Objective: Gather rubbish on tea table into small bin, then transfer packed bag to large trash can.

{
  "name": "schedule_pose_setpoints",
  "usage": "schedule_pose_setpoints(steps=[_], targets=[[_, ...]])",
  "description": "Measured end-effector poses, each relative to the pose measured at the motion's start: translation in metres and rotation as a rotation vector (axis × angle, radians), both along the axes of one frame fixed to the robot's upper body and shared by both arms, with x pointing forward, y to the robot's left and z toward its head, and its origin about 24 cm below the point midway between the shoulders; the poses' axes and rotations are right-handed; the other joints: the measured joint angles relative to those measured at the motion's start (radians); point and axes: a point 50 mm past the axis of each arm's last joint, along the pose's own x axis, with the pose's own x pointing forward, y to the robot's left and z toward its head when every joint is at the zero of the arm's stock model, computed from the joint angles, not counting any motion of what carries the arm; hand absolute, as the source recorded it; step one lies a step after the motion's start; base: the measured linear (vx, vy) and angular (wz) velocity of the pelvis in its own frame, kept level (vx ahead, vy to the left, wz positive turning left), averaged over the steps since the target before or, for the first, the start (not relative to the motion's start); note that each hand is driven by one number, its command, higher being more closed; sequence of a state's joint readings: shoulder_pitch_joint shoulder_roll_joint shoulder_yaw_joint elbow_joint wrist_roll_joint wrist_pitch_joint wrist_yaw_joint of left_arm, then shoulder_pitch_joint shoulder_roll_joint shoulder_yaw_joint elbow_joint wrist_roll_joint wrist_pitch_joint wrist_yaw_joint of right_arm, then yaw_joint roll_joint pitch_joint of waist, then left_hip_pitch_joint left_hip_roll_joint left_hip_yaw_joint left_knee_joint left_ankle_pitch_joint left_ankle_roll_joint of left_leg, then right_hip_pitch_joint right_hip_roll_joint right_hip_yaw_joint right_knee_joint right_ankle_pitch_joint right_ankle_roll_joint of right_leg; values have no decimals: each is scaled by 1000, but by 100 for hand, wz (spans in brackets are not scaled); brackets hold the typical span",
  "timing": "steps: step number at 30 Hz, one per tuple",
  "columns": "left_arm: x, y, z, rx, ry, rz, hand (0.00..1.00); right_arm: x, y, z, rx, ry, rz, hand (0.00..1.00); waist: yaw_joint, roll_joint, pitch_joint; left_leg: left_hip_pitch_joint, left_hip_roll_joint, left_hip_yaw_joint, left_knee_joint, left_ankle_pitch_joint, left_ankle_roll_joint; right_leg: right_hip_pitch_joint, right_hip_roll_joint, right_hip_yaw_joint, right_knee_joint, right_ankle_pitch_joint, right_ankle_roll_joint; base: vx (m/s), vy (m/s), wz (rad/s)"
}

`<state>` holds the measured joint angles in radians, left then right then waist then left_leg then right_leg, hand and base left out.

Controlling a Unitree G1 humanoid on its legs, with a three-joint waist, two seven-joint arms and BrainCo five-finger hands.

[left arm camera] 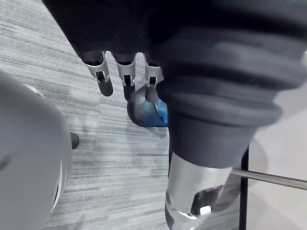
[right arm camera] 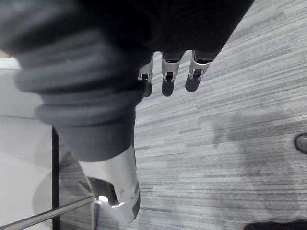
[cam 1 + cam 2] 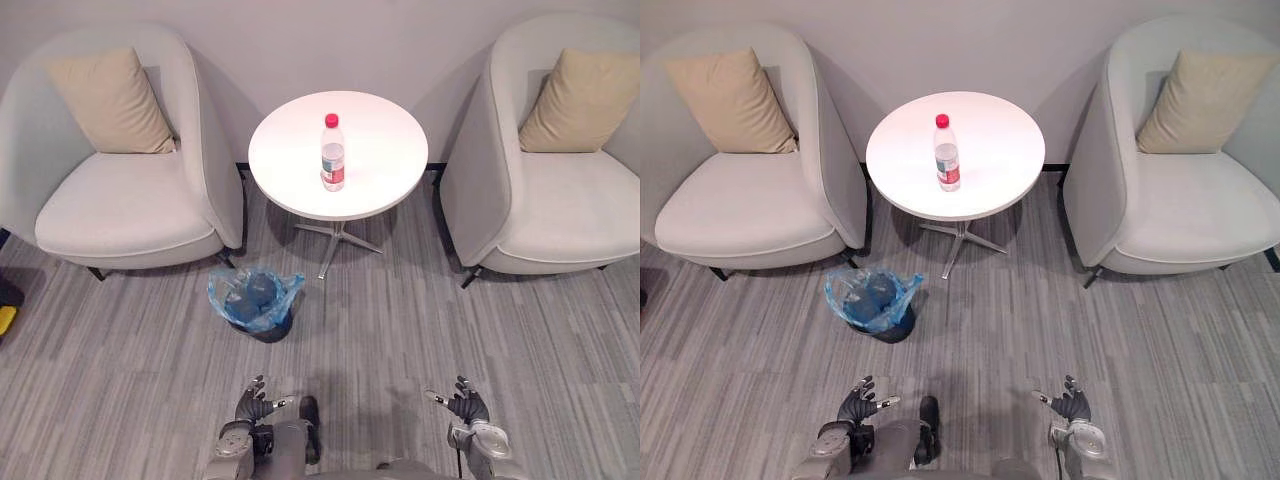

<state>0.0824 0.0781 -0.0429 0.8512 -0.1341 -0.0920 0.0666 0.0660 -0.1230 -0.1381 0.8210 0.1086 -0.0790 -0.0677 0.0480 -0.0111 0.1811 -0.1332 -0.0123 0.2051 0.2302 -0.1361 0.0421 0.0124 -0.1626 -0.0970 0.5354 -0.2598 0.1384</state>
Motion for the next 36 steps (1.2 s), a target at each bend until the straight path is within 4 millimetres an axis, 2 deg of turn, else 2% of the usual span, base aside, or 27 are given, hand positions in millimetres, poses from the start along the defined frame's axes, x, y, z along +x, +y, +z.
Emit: schedule_pose_setpoints(steps=[1,2,3,4,6,9,10,11,12,13,14,16,17,18,19,20,22,23,25,26,29,32,36], targets=[[-2,0,-1,4,5,-7,0,0,2,0,4,1,11,0,-4,-1,-1,30,-10,-3,-11,-8,5,-25,-16,2,83,21,43,439,158,10],[-2,2,-1,15,9,-27,0,-3,4,-2,7,14,21,0,-9,1,-1,79,-22,-18,-20,-28,22,-75,-29,13,239,7,70,532,111,34],[-3,3,-1,24,12,-39,0,-7,5,-5,10,34,23,0,-14,4,-3,120,-24,-36,-24,-43,32,-118,-32,-1,326,-23,43,438,82,46],[-2,4,0,25,9,-40,0,-8,5,-6,10,38,23,0,-21,6,-4,134,-24,-53,-31,-45,32,-134,-31,-21,334,-34,24,439,28,69],[6,6,3,34,-11,-43,0,-10,4,-7,9,47,21,0,-40,13,-2,190,-5,-112,-71,-44,31,-211,-8,-93,257,-70,-44,449,-58,71],[8,5,4,29,-17,-40,0,-8,2,-6,3,42,22,0,-39,25,1,231,34,-138,-73,-46,28,-266,37,-90,88,-65,-52,369,-138,49],[8,5,4,30,-17,-39,0,-8,2,-6,5,40,23,0,-43,23,1,259,59,-154,-73,-58,-2,-296,61,-56,-77,15,-66,367,-214,55],[7,7,3,33,-15,-37,0,-8,3,-6,6,40,23,0,-49,11,-1,276,63,-160,-73,-77,-34,-297,65,-31,-184,93,-67,381,-235,61],[5,10,2,41,-6,-34,0,-9,2,-6,5,43,22,0,-57,5,-2,290,67,-171,-74,-96,-64,-289,63,-28,-218,225,-74,420,-264,41],[1,5,-1,26,15,-31,0,-8,-1,-5,-3,41,17,0,-56,31,-6,298,96,-188,-77,-112,-86,-271,95,-44,-216,258,-138,379,-250,21],[0,2,-2,18,17,-32,0,-2,-3,-1,-8,16,16,0,-57,33,-7,287,105,-186,-73,-97,-103,-289,104,-38,-172,219,-148,396,-298,11],[0,1,-2,15,21,-33,0,-3,-5,-2,-10,18,7,0,-65,39,-10,299,121,-209,-46,-96,-108,-286,103,-69,-108,149,-171,274,-244,31],[4,0,-1,14,10,-35,0,-8,-4,-4,-2,28,-7,0,-68,40,-10,283,135,-228,18,-97,-114,-253,106,-94,-114,126,-177,307,-289,69],[10,-2,1,11,-6,-37,0,-12,-1,-6,8,39,-13,0,-67,41,-9,230,156,-235,162,-94,-160,-197,113,-129,-148,112,-188,287,-279,68],[12,-3,2,7,-11,-37,0,-14,-1,-7,10,43,-16,0,-67,41,-8,202,165,-232,232,-88,-174,-173,115,-139,-163,109,-191,237,-243,68],[15,-8,3,-6,-22,-39,0,-18,-1,-8,12,51,-23,0,-62,44,-6,143,192,-214,371,-89,-186,-120,125,-163,-200,108,-194,132,-116,42],[15,-13,3,-22,-27,-38,0,-19,-2,-8,15,50,-33,0,-56,44,-6,93,215,-155,430,-96,-175,-66,131,-186,-246,112,-199,134,-70,29],[13,-15,2,-28,-23,-36,0,-17,-3,-6,15,41,-36,0,-56,46,-7,63,215,-108,394,-106,-154,-43,129,-193,-266,113,-198,138,-29,16],[13,-15,2,-26,-21,-35,0,-12,-5,-4,17,24,-43,0,-43,63,-9,35,202,-93,229,-84,-138,-34,129,-191,-272,113,-195,147,47,0],[14,-14,3,-25,-25,-36,0,-12,-8,-3,12,23,-49,0,-33,79,-14,34,185,-98,109,-24,-129,-35,136,-177,-265,109,-181,153,84,-9],[14,-8,3,-5,-24,-40,0,-10,-4,-4,23,19,-46,0,-31,58,-19,72,145,-95,10,22,-111,-33,119,-141,-308,128,-145,119,55,8],[8,-3,1,8,-5,-39,0,-9,-4,-3,21,16,-45,0,-32,58,-19,98,128,-91,-16,28,-104,-14,112,-125,-323,133,-143,65,74,0],[6,4,1,26,0,-39,0,-6,-3,-2,9,13,-26,0,-32,49,-25,159,108,-90,-135,84,-107,1,111,-107,-350,143,-141,7,6,0]])
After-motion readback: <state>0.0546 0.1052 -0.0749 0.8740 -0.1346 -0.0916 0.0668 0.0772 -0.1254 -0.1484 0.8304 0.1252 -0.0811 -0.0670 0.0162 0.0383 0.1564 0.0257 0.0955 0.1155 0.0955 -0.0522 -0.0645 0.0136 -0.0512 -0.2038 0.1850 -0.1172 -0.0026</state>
